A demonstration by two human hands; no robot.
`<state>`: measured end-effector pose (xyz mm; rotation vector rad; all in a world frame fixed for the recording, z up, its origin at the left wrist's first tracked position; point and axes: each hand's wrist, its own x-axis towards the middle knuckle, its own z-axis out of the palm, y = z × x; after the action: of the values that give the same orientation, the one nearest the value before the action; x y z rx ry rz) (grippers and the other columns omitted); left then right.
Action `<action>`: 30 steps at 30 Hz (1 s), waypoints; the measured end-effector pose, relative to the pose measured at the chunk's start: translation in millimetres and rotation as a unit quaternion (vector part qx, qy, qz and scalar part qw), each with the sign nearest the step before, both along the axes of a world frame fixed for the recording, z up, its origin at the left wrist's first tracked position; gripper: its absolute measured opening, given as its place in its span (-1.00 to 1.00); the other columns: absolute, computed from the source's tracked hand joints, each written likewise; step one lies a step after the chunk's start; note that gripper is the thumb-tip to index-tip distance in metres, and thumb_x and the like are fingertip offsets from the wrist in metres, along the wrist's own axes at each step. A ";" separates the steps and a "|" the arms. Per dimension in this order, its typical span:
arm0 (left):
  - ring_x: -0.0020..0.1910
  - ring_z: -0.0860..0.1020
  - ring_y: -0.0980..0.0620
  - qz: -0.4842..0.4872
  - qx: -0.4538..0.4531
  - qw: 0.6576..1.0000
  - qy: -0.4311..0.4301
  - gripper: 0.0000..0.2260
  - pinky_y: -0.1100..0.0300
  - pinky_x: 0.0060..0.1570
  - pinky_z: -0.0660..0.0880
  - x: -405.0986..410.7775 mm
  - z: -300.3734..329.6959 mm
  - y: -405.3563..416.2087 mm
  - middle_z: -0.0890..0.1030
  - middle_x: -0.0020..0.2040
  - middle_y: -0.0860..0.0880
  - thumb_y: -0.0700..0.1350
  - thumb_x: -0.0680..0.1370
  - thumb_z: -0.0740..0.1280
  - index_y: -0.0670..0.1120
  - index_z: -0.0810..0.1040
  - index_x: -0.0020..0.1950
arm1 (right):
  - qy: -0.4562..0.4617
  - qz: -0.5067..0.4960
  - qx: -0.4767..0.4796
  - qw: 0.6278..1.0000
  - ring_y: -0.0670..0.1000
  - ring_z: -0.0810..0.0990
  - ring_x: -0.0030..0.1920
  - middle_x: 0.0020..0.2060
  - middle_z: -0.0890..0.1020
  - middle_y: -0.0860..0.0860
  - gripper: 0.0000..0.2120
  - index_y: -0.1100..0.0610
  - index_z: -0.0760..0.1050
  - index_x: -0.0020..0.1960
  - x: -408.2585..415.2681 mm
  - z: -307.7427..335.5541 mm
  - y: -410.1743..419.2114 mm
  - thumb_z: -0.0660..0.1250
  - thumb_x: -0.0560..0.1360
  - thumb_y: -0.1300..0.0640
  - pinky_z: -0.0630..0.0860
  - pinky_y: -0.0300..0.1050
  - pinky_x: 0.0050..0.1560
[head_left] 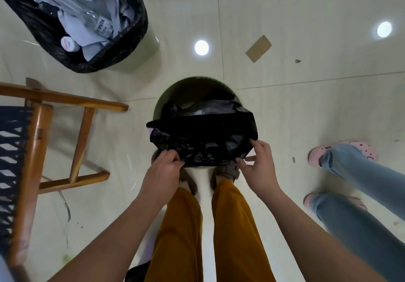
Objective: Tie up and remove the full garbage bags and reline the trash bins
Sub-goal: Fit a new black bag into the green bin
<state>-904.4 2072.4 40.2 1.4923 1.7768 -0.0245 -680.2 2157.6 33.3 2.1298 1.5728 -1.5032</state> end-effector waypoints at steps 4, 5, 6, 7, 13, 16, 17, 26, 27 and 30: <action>-0.02 0.55 -0.18 0.073 0.009 0.997 -0.008 -0.71 -0.02 -0.08 0.59 2.9 1.3 -7.7 0.59 -0.02 -0.20 -0.46 0.36 0.39 -0.29 0.64 0.05 | -0.027 0.020 0.010 0.999 -0.05 0.49 0.09 0.35 0.31 0.03 -0.48 0.13 0.33 0.46 0.5 -7.2 -3.5 0.37 0.53 0.18 0.54 -0.07 0.21; -0.02 0.56 -0.17 0.076 0.014 0.997 -0.004 -0.70 -0.03 -0.04 0.59 2.8 3.7 -7.9 0.59 0.00 -0.19 -0.44 0.37 0.38 -0.28 0.63 0.08 | -0.056 0.030 0.039 0.997 -0.09 0.45 0.05 0.32 0.31 0.03 -0.51 0.12 0.37 0.43 -0.2 -5.7 -3.3 0.36 0.53 0.16 0.55 -0.13 0.11; -0.03 0.56 -0.16 0.075 0.018 0.997 0.000 -0.69 -0.03 -0.02 0.58 2.4 6.7 -7.4 0.59 0.01 -0.18 -0.42 0.37 0.39 -0.27 0.63 0.10 | -0.081 0.043 0.072 0.993 -0.11 0.39 0.05 0.27 0.31 0.04 -0.56 0.10 0.41 0.39 -1.0 -3.1 -2.6 0.36 0.52 0.15 0.51 -0.20 0.00; -0.04 0.57 -0.15 0.072 0.023 0.997 0.007 -0.69 -0.04 0.00 0.57 1.6 10.1 -5.9 0.60 0.01 -0.17 -0.40 0.37 0.40 -0.25 0.62 0.11 | -0.097 0.056 0.103 0.988 -0.13 0.32 0.06 0.23 0.31 0.04 -0.60 0.09 0.44 0.34 -2.2 0.3 -1.3 0.35 0.51 0.15 0.44 -0.26 -0.09; 0.01 0.58 -0.10 0.054 0.074 0.996 -0.012 -0.67 0.12 0.05 0.55 -2.8 25.6 24.6 0.59 0.07 -0.14 -0.39 0.42 0.38 -0.25 0.58 0.17 | -0.103 0.165 0.177 0.965 0.03 0.28 0.19 0.16 0.33 0.08 -0.61 0.11 0.47 0.29 -21.1 22.1 23.0 0.29 0.48 0.30 0.51 -0.12 -0.22; 0.14 0.57 -0.10 0.027 0.094 0.995 -0.010 -0.61 0.20 0.17 0.44 -2.2 24.4 47.4 0.58 0.18 -0.16 -0.40 0.44 0.36 -0.25 0.54 0.26 | -0.096 0.215 0.196 0.952 0.13 0.32 0.18 0.20 0.37 0.13 -0.58 0.14 0.48 0.31 -32.8 26.8 38.1 0.29 0.47 0.33 0.56 0.02 -0.01; 0.19 0.55 -0.12 0.015 0.095 0.995 -0.010 -0.59 0.16 0.22 0.41 -1.6 22.3 54.8 0.56 0.22 -0.18 -0.41 0.44 0.35 -0.26 0.52 0.29 | -0.098 0.229 0.210 0.945 0.15 0.34 0.17 0.22 0.39 0.15 -0.58 0.16 0.49 0.31 -36.6 27.1 42.5 0.31 0.45 0.33 0.55 0.04 0.05; 0.44 0.31 -0.09 -0.027 0.086 0.996 0.022 -0.51 0.13 0.37 0.32 -1.2 -6.8 95.7 0.35 0.45 -0.15 -0.37 0.53 0.24 -0.22 0.32 0.47 | 0.033 0.287 0.199 0.936 0.06 0.47 0.24 0.25 0.47 0.11 -0.60 0.24 0.42 0.37 -66.7 14.4 58.3 0.25 0.54 0.35 0.42 -0.16 0.30; 0.47 0.26 -0.08 -0.030 0.078 0.996 0.037 -0.48 0.15 0.41 0.25 -2.9 -9.7 96.9 0.30 0.49 -0.15 -0.35 0.54 0.24 -0.21 0.27 0.49 | 0.023 0.294 0.179 0.939 0.05 0.41 0.32 0.33 0.43 0.10 -0.55 0.22 0.35 0.44 -67.6 11.7 58.3 0.23 0.55 0.32 0.33 -0.16 0.38; 0.53 0.11 -0.08 -0.058 0.053 0.993 0.089 -0.39 0.10 0.50 0.07 -9.4 -15.3 100.9 0.14 0.56 -0.14 -0.27 0.55 0.26 -0.16 0.10 0.56 | -0.026 0.300 0.165 0.939 0.05 0.17 0.49 0.50 0.25 0.08 -0.41 0.16 0.16 0.54 -66.2 7.0 61.9 0.24 0.54 0.28 0.09 -0.10 0.52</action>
<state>-913.8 2173.3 24.9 1.7144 1.8542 -0.1262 -746.4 2219.6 40.3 1.5502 2.3007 -1.0261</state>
